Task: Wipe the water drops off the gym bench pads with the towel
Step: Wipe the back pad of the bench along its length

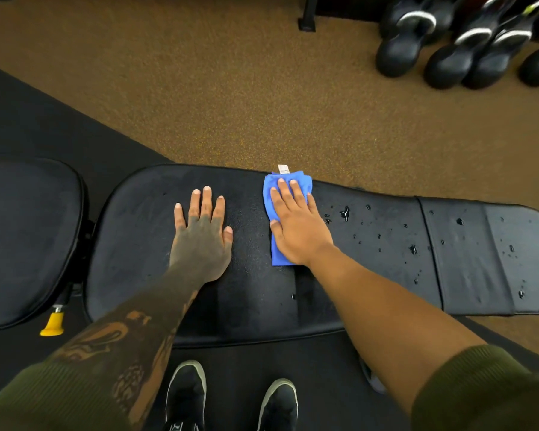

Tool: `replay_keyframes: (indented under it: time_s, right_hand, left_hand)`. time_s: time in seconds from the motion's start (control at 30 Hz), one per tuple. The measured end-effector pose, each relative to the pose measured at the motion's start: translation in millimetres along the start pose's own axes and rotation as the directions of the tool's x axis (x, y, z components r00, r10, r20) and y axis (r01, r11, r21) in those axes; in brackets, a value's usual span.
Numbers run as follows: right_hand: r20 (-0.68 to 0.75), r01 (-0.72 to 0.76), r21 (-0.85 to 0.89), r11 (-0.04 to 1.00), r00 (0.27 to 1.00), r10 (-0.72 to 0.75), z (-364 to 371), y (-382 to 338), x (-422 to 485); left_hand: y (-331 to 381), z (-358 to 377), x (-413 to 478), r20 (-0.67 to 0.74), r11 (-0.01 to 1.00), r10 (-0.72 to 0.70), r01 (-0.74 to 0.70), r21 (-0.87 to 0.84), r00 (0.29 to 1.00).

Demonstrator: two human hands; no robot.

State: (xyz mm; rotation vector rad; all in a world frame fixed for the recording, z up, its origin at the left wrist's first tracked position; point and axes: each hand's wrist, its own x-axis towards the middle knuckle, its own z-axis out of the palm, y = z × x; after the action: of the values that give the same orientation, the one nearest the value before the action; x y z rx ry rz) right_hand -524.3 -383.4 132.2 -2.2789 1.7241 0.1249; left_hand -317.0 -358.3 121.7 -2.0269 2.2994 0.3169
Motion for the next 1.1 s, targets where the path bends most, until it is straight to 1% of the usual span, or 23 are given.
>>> replay_keyframes:
  time_s: [0.07,0.17,0.27,0.33,0.4,0.47,0.53,0.6,0.67,0.77,0.83,0.97,1.1]
  right_hand:
    - [0.01,0.018,0.002,1.0,1.0,-0.018,-1,12,-6]
    - [0.016,-0.053,0.007,0.999,0.998,0.053,-3,18,-4]
    - [0.005,-0.097,0.016,0.995,0.995,0.097,-4,5,4]
    - [0.008,-0.067,0.028,0.997,0.998,0.067,-3,-8,1]
    - [0.015,-0.008,0.024,1.0,1.0,0.007,1,-16,-10]
    - [0.017,0.037,0.021,0.999,0.999,-0.037,4,-16,-24]
    - [0.018,0.046,0.034,0.998,0.999,-0.046,6,-8,-34]
    - [0.007,-0.004,0.054,0.999,1.0,0.004,5,4,-36]
    - [-0.01,-0.091,0.064,0.994,0.996,0.092,3,12,-31]
    - [-0.016,-0.16,0.046,0.986,0.987,0.161,2,5,-19]
    - [-0.01,-0.144,0.04,0.989,0.989,0.145,2,-6,-16]
    - [0.014,-0.027,0.04,0.999,1.0,0.027,8,-23,-34]
    - [0.021,0.023,0.057,0.998,0.999,-0.025,12,-9,-58]
  left_hand:
    - [0,-1,-1,0.0,1.0,0.008,-0.008,-0.003,1.0]
    - [4,-3,-2,-0.001,1.0,0.023,-0.023,-0.019,1.0]
    - [12,-3,-4,-0.001,0.999,0.039,-0.039,-0.028,0.999]
    - [15,-3,-5,0.0,0.998,0.052,-0.052,-0.02,0.999]
    - [17,-1,-6,0.007,0.999,0.05,-0.049,-0.013,0.999]
    - [19,-1,-8,0.001,0.999,0.041,-0.041,-0.004,0.999]
    - [19,-2,-11,-0.009,0.999,0.033,-0.033,0.007,0.999]
    - [20,-2,-13,-0.004,0.999,0.031,-0.031,0.019,1.0]
    - [22,0,-15,-0.004,0.999,0.031,-0.031,0.018,0.999]
    - [22,2,-16,-0.001,1.0,0.023,-0.023,0.007,1.0]
    - [22,2,-15,-0.008,1.0,0.029,-0.029,0.001,1.0]
    - [22,2,-15,0.0,1.0,0.023,-0.023,0.009,1.0]
    - [22,1,-15,0.009,1.0,0.018,-0.018,0.013,1.0]
